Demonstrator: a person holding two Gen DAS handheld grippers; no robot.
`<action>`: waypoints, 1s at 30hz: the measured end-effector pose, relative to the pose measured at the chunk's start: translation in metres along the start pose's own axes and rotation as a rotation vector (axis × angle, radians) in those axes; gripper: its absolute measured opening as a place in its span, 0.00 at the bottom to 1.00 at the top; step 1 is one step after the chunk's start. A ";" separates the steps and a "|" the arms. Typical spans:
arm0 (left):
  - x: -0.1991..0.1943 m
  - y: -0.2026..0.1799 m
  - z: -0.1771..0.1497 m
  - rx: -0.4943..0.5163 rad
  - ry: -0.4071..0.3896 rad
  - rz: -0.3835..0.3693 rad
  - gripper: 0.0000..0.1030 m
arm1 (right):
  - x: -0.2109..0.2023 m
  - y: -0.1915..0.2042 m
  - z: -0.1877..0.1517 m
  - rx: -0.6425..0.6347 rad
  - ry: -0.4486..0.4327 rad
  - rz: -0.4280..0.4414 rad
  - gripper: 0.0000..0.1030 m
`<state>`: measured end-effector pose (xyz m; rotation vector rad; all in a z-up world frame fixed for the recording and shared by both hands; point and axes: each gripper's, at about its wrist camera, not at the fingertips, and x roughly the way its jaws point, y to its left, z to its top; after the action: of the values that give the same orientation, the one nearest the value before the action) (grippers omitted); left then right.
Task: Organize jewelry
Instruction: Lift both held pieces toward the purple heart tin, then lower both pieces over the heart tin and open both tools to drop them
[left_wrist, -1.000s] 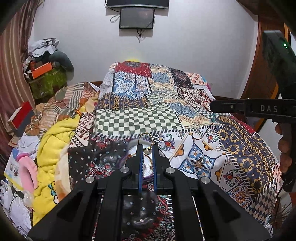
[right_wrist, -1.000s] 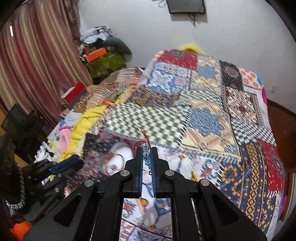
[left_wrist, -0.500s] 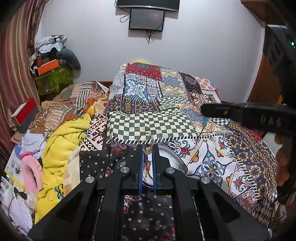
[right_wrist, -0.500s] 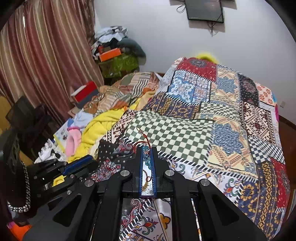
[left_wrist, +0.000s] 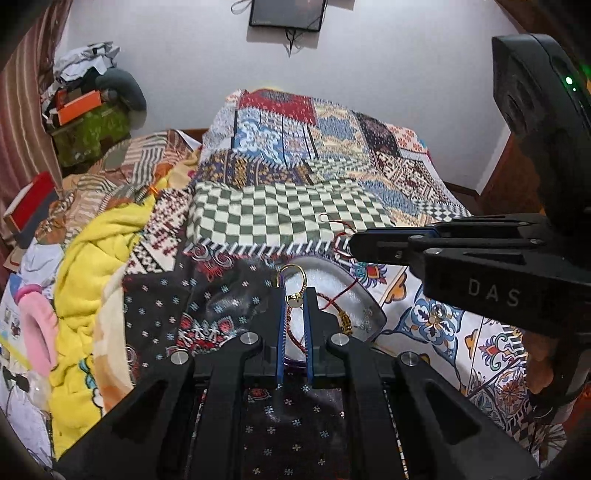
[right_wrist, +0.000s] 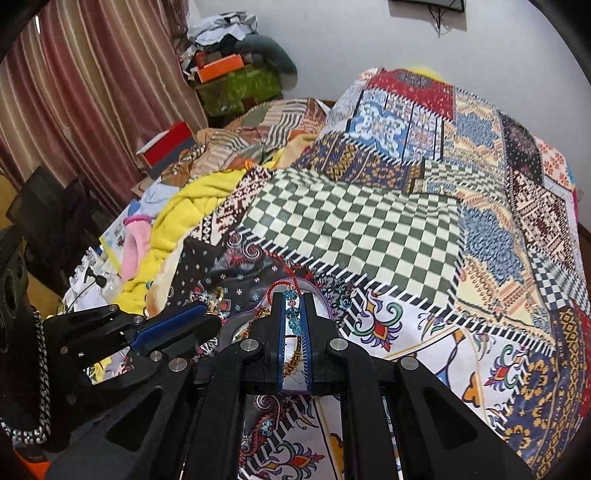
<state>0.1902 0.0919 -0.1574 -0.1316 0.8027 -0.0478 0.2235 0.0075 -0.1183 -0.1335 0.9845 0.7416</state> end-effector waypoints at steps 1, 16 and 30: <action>0.003 0.000 0.000 -0.001 0.007 -0.004 0.07 | 0.003 0.000 -0.001 0.000 0.007 0.003 0.07; 0.022 0.000 -0.006 0.006 0.053 -0.035 0.06 | 0.038 -0.009 -0.009 0.022 0.090 0.023 0.07; 0.008 0.008 -0.002 -0.020 0.036 -0.022 0.24 | 0.030 -0.016 -0.007 0.088 0.132 0.084 0.20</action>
<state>0.1943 0.0985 -0.1653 -0.1592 0.8378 -0.0631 0.2389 0.0079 -0.1493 -0.0650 1.1525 0.7721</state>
